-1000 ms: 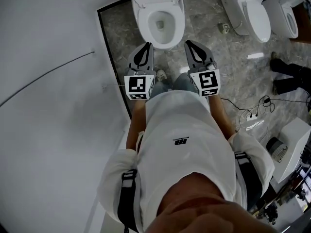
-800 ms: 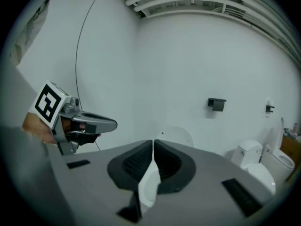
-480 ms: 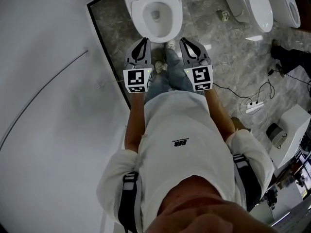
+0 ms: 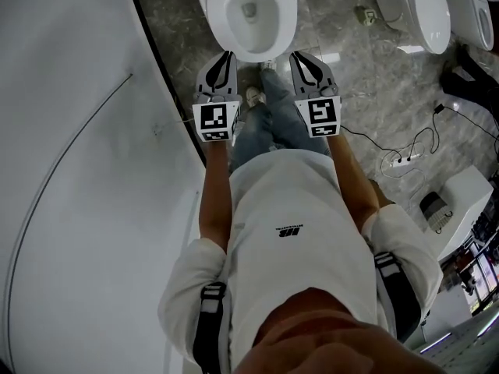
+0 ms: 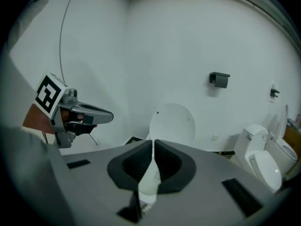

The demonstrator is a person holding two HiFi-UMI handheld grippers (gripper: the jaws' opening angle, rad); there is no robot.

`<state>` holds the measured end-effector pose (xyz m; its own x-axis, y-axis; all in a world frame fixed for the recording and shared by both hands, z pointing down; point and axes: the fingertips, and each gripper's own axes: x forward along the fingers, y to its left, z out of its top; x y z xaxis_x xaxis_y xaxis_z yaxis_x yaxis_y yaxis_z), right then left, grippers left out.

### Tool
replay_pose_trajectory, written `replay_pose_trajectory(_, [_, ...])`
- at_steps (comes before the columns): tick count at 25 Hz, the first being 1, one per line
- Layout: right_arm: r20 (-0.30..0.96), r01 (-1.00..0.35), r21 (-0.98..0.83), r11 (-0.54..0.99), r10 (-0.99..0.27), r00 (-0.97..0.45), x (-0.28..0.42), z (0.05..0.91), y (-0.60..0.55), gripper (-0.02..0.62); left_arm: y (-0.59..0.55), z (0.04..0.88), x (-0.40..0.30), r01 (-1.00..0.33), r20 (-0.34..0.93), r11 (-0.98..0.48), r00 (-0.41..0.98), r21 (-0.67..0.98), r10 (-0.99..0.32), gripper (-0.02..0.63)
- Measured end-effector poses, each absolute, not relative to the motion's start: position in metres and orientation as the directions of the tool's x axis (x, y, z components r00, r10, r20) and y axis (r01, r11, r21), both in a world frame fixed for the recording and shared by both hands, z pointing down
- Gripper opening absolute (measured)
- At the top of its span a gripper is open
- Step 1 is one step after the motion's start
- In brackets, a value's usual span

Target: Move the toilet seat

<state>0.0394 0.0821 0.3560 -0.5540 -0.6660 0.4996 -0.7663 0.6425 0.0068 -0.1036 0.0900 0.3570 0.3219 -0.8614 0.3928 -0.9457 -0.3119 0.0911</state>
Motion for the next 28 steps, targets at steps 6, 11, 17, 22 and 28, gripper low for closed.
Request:
replay_pose_trajectory(6, [0.536, -0.761, -0.031, 0.648, -0.632, -0.559, 0.040, 0.391, 0.056, 0.035, 0.071, 0.395, -0.103, -0.954, 0.456, -0.277, 0.299, 0.115, -0.838, 0.038])
replay_pose_trajectory(11, [0.577, -0.757, -0.058, 0.651, -0.596, -0.557, 0.044, 0.425, 0.051, 0.035, 0.061, 0.424, -0.101, -0.950, 0.477, -0.281, 0.312, 0.136, -0.822, 0.037])
replay_pose_trajectory(17, [0.627, -0.759, -0.095, 0.644, -0.554, -0.548, 0.047, 0.469, 0.050, 0.035, 0.058, 0.468, -0.092, -0.939, 0.519, -0.295, 0.344, 0.177, -0.782, 0.038])
replay_pose_trajectory(22, [0.659, -0.772, -0.118, 0.624, -0.533, -0.531, 0.048, 0.501, 0.046, 0.035, 0.053, 0.496, -0.092, -0.937, 0.551, -0.293, 0.350, 0.192, -0.757, 0.038])
replay_pose_trajectory(28, [0.687, -0.789, -0.134, 0.599, -0.518, -0.509, 0.050, 0.537, 0.040, 0.035, 0.054, 0.533, -0.094, -0.937, 0.593, -0.283, 0.350, 0.207, -0.725, 0.038])
